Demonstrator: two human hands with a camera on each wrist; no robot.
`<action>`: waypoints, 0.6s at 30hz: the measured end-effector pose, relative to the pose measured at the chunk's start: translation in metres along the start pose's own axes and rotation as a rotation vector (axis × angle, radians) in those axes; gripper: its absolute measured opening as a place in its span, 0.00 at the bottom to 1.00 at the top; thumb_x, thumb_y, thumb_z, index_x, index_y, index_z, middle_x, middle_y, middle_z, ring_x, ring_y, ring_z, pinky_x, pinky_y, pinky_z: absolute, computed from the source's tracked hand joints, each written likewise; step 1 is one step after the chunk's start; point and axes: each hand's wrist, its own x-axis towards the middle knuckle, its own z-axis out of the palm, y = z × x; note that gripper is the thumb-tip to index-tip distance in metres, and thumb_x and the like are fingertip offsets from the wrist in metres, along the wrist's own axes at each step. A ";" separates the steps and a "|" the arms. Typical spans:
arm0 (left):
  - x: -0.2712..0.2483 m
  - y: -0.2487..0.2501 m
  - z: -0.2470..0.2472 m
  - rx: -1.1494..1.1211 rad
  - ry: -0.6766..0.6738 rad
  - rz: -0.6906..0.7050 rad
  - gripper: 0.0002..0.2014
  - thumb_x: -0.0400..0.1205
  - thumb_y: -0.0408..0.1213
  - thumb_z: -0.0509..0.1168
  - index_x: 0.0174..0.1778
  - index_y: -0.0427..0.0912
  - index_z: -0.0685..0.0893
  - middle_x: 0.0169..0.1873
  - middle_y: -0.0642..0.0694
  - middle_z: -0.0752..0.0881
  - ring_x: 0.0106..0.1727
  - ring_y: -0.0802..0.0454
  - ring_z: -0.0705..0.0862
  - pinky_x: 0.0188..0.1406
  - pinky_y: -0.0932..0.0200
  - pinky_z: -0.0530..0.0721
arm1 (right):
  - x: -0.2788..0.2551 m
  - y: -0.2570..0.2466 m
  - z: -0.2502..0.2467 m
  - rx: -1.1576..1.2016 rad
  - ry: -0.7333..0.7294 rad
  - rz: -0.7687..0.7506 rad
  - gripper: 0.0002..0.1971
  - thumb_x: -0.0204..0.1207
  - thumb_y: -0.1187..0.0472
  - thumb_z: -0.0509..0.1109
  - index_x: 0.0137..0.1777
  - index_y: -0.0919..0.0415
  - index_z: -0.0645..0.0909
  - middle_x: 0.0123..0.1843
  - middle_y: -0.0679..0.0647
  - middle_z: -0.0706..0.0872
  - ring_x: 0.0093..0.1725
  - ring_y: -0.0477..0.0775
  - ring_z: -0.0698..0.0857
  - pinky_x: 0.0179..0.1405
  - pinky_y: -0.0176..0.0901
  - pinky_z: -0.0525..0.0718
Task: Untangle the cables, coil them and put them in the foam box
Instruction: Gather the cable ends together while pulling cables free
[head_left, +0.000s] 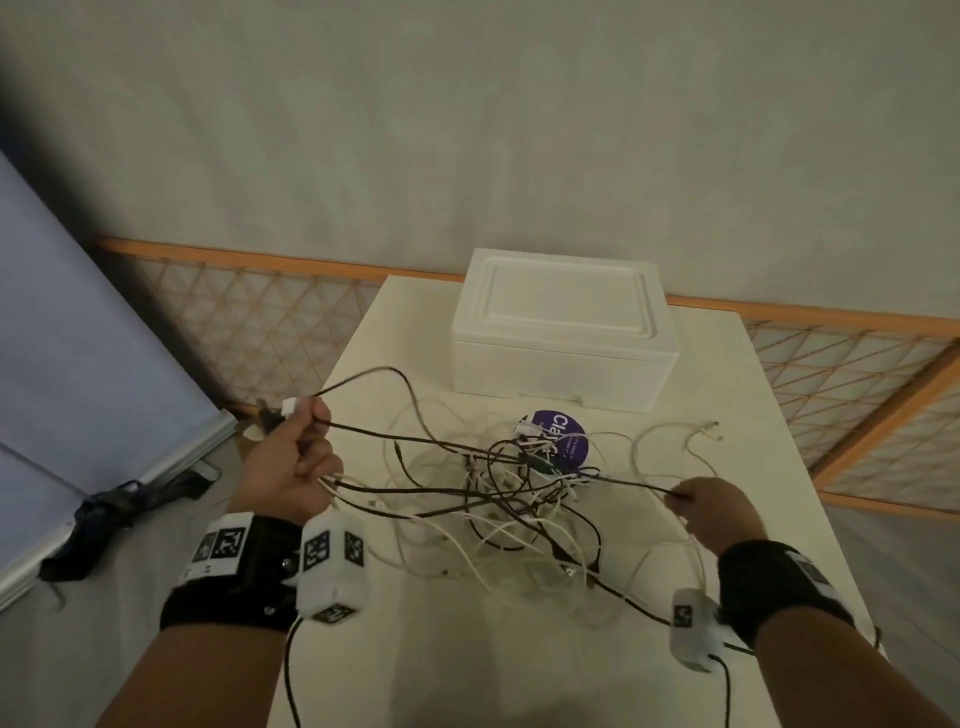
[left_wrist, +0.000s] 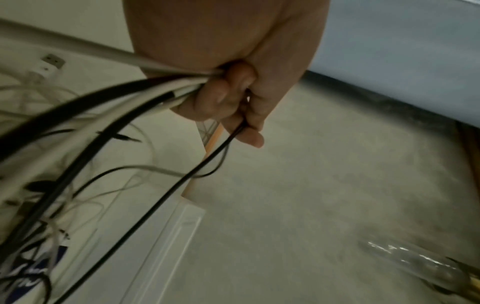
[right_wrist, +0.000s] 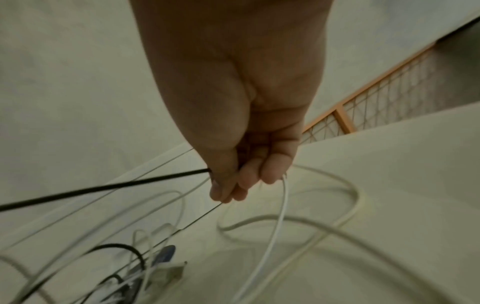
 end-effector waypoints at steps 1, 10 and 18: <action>0.003 -0.004 0.000 0.019 0.012 -0.007 0.14 0.88 0.43 0.53 0.39 0.46 0.77 0.34 0.55 0.77 0.09 0.59 0.60 0.09 0.70 0.59 | -0.003 0.005 -0.004 -0.033 -0.029 0.020 0.09 0.76 0.59 0.71 0.50 0.62 0.88 0.44 0.58 0.90 0.45 0.57 0.87 0.49 0.45 0.83; -0.027 -0.089 0.076 0.232 -0.093 -0.204 0.06 0.83 0.38 0.64 0.49 0.42 0.84 0.41 0.50 0.92 0.12 0.61 0.61 0.11 0.69 0.62 | -0.067 -0.143 -0.020 0.337 -0.046 -0.507 0.15 0.75 0.67 0.65 0.60 0.56 0.82 0.53 0.43 0.81 0.53 0.42 0.80 0.52 0.31 0.73; -0.026 -0.088 0.073 0.162 -0.024 -0.159 0.07 0.83 0.34 0.65 0.54 0.40 0.86 0.42 0.46 0.92 0.19 0.58 0.74 0.18 0.65 0.73 | -0.110 -0.182 -0.036 -0.422 0.009 -0.847 0.35 0.66 0.57 0.68 0.76 0.49 0.69 0.82 0.50 0.63 0.81 0.54 0.61 0.79 0.72 0.45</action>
